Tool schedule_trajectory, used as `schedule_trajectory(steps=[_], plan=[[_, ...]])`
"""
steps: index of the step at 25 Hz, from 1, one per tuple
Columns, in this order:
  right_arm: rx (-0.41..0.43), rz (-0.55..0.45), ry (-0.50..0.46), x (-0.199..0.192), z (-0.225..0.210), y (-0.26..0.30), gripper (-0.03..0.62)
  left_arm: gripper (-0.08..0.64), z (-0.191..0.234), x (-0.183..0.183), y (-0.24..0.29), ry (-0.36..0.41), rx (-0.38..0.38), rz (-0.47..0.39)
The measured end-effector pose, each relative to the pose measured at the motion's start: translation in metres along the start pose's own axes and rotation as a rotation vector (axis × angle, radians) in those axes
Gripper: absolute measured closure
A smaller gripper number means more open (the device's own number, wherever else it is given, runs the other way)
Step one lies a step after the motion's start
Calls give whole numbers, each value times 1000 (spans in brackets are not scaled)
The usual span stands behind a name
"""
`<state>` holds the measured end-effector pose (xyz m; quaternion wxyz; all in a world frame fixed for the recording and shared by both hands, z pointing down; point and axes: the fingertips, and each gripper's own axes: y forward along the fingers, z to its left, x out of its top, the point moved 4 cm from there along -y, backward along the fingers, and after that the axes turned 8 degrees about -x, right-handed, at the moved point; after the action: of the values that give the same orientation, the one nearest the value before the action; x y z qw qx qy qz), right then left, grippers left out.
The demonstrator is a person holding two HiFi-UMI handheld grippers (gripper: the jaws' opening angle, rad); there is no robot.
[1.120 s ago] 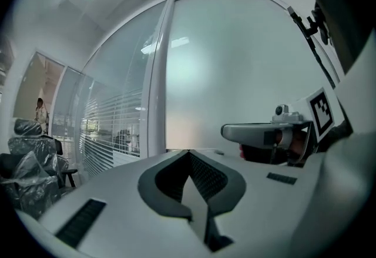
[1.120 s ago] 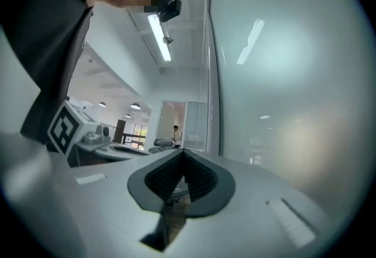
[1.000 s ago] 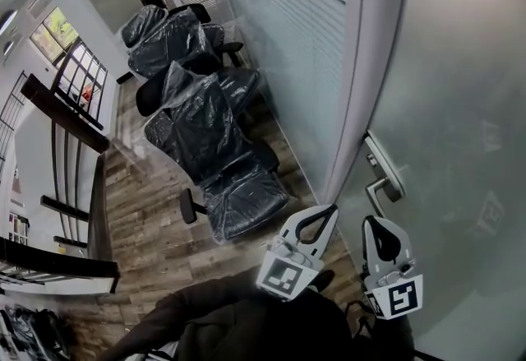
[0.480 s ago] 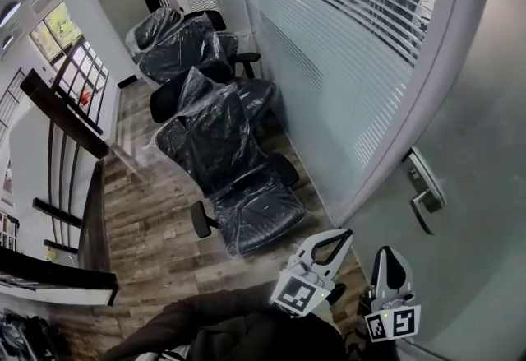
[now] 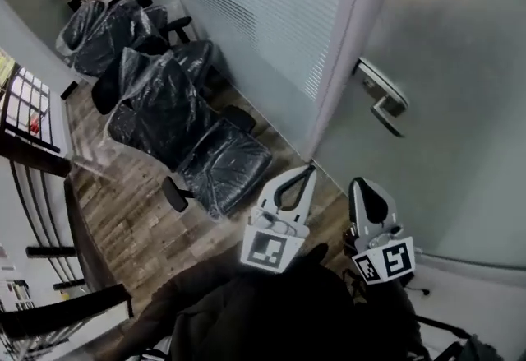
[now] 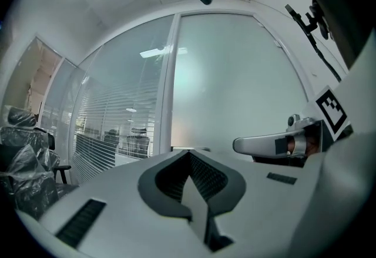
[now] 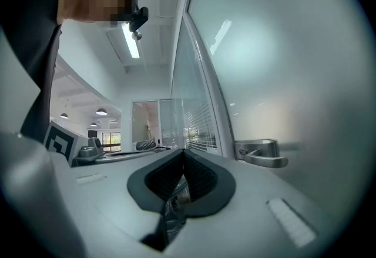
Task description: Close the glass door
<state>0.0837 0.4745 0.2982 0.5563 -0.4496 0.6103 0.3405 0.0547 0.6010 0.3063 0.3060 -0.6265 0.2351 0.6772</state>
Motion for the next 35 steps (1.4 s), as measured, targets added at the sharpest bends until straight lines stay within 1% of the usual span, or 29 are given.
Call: schedule_trajectory(steps=[2, 3, 4, 6, 9, 13, 17, 21, 27, 35], plan=[[-15, -2, -2, 1, -9, -8, 589, 563, -13, -6, 5, 45, -29, 68], [-34, -5, -10, 3, -15, -12, 589, 563, -20, -7, 10, 77, -49, 83], [-55, -10, -21, 6, -22, -17, 589, 563, -27, -6, 15, 110, -67, 76], [-91, -25, -40, 9, -30, -27, 591, 563, -42, 1, 25, 160, -90, 34], [-140, -36, -37, 9, -46, -44, 589, 563, -70, 3, 41, 198, -131, 1], [-196, -54, -36, 16, -63, -61, 589, 563, -100, 5, 55, 207, -188, -4], [-232, -67, -41, 24, -68, -77, 591, 563, -114, 8, 54, 197, -200, -8], [-237, -73, -51, 27, -71, -88, 591, 563, -129, 4, 57, 196, -223, -6], [-240, -78, -64, 32, -77, -101, 591, 563, -144, 4, 61, 201, -236, -12], [-241, -84, -57, 31, -81, -107, 591, 563, -152, 0, 62, 206, -239, -3]])
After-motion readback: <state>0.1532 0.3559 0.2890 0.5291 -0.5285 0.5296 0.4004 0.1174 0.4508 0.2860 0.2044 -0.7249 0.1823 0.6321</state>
